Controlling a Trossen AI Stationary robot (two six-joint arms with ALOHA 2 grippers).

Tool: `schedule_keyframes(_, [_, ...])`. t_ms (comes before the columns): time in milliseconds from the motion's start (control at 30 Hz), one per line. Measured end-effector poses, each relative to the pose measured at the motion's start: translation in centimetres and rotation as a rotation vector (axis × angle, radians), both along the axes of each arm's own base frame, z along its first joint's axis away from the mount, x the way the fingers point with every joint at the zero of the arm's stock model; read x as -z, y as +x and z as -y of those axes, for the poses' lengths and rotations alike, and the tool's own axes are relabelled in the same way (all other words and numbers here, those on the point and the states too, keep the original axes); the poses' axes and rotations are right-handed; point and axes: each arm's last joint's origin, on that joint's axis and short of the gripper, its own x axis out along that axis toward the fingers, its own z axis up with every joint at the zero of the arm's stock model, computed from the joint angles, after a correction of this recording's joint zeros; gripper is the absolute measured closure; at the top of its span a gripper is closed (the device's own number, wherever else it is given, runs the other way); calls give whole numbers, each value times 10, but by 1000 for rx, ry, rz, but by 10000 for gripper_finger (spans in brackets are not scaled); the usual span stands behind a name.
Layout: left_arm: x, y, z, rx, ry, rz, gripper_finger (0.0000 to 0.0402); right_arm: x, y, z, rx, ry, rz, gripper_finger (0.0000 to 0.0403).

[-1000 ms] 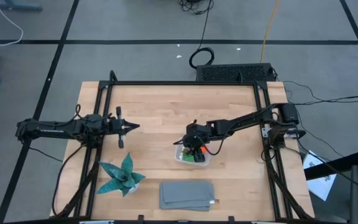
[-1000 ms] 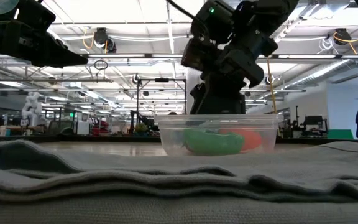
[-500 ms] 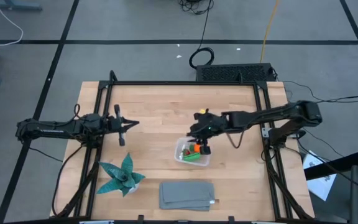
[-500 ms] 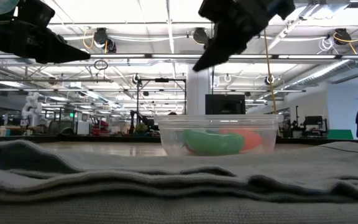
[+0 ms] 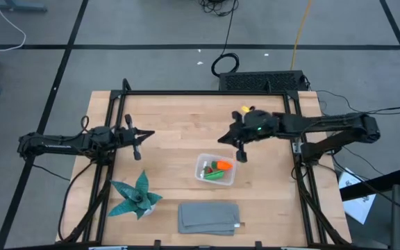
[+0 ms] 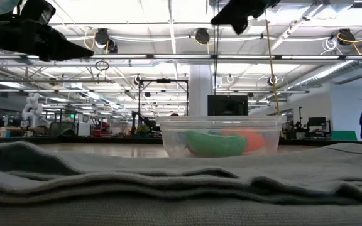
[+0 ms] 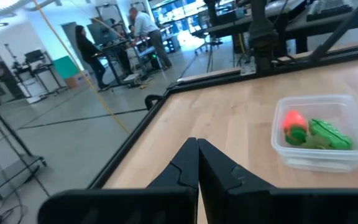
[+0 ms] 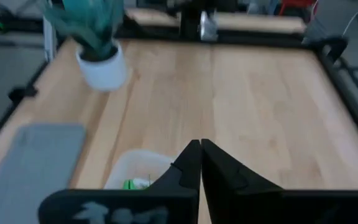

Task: Pick and placing Produce into tupperware
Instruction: Adjust the transparent bin

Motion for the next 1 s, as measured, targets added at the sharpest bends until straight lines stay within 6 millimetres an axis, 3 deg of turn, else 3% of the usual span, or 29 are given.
schedule_keyframes(167, [-2, 0, 0, -10, -2, 23, 401, -20, -25, 6, 34, 22, 128, 402])
schedule_keyframes(333, [-5, 0, 0, 4, -4, 56, 401, -14, -58, 16, 112, 77, 225, 402])
schedule_keyframes(767, [-10, -5, 0, 9, -12, 106, 401, 53, -121, 11, 238, 83, 263, 403])
schedule_keyframes(1000, [-8, -8, 0, 9, -23, 88, 401, 71, -143, 10, 241, 88, 378, 403])
